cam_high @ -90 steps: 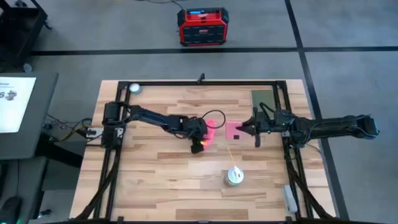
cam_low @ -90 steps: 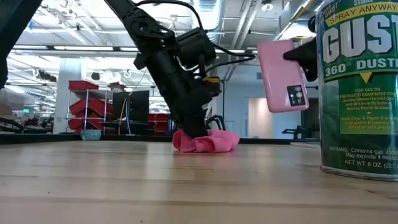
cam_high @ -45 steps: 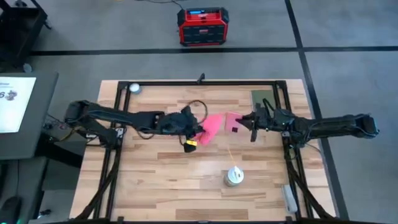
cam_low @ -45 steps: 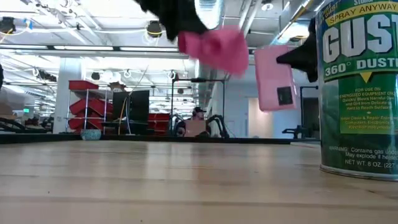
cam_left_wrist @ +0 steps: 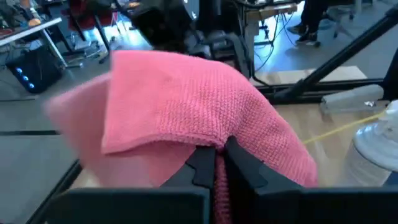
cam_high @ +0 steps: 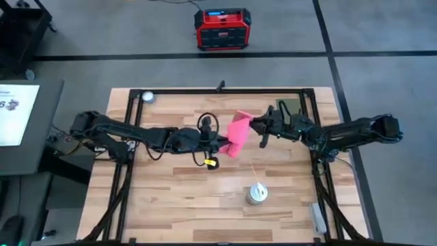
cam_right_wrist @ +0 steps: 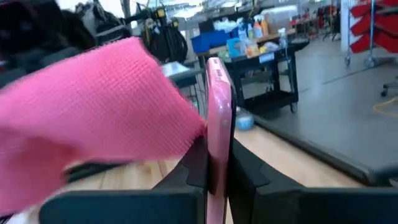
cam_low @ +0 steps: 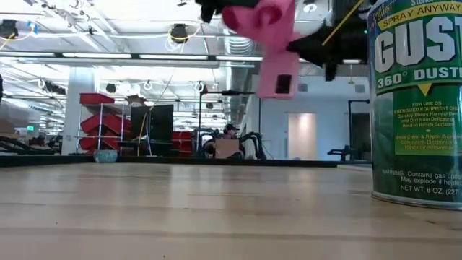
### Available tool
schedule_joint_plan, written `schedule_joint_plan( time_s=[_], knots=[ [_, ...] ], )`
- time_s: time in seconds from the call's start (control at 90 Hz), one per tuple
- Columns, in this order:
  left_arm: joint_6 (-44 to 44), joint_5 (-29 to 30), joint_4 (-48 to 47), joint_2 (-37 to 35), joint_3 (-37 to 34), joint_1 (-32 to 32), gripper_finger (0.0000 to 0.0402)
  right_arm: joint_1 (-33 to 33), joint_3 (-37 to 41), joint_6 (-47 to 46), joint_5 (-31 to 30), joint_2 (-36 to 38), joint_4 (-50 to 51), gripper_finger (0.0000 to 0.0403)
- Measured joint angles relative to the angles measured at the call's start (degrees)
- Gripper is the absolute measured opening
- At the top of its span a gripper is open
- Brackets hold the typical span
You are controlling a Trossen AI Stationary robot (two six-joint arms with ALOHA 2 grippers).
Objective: Apply microfiber cloth
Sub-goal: Wipe the back of the phone using the pink microfiber cloth
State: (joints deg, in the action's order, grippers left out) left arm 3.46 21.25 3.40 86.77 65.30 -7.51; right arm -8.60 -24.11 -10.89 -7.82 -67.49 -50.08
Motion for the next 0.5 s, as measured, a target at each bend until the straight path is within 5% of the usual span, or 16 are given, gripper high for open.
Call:
schedule_joint_plan(
  time_s=[0.5],
  knots=[
    [3.4,11.4,1.1,4.2,-0.1,0.5,0.0000,6.8,-5.0,2.7,-0.6,-1.4,-2.0,0.0012]
  ],
)
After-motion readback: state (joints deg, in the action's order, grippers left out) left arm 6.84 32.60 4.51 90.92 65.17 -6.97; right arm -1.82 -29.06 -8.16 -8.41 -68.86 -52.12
